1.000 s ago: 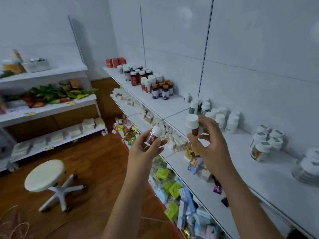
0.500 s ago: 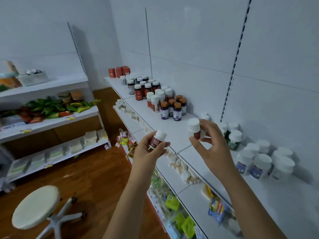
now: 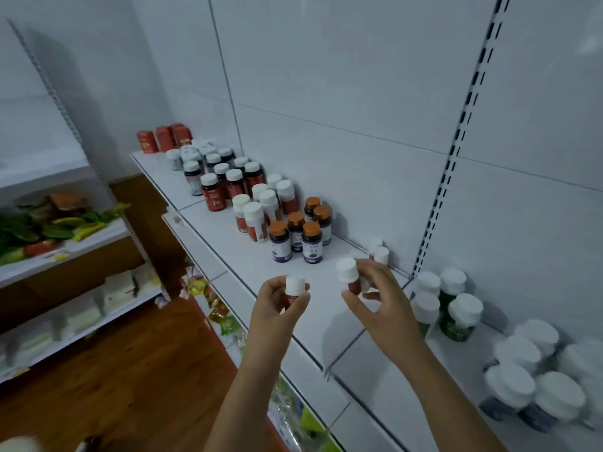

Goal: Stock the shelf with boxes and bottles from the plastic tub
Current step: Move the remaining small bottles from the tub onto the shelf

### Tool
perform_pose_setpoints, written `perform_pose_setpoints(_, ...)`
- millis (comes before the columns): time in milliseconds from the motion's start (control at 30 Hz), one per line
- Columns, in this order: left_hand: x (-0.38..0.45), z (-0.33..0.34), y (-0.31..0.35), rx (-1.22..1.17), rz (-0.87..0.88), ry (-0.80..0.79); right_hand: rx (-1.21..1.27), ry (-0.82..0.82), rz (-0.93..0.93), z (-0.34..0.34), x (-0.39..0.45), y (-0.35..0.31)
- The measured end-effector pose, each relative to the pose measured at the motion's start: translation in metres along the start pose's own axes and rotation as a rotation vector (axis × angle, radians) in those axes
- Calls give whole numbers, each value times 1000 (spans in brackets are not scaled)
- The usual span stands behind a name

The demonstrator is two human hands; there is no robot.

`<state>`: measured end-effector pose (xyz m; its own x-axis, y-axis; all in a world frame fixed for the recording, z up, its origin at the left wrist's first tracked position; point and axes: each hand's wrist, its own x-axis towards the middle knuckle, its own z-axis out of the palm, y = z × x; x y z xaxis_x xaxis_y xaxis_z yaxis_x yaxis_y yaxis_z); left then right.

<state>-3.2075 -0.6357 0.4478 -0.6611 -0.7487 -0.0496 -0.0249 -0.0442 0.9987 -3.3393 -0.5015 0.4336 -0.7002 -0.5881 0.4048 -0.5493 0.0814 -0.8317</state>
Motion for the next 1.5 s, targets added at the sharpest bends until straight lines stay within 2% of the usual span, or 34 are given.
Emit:
perform_pose_setpoints(133, 49, 7, -17, 139, 45, -138, -110, -3, 127, 14, 5, 32)
perform_pose_setpoints(333, 121, 7, -49, 386, 221, -455, -307, 4, 247, 36, 1, 75)
perform_pose_setpoints(600, 173, 5, -69, 494, 375, -843, -468, 144, 444, 58, 1, 53)
perform_pose_setpoints(833, 198, -7, -90, 607, 597, -895, -450, 416, 462, 83, 3, 36)
perform_pose_setpoints(967, 209, -2, -87, 571, 620, -941, -416, 591, 520, 85, 23, 32)
perform_pose_setpoints(1100, 214, 17, -85, 536, 615, -972, -362, 675, 608, 83, 46, 28)
perform_pose_setpoints(1233, 220, 42, -82, 529, 641, -983, -453, 679, 615, 81, 65, 39)
perform_pose_setpoints(1500, 233, 89, -93, 626, 645, -896, -682, 503, 687, 68, 79, 68)
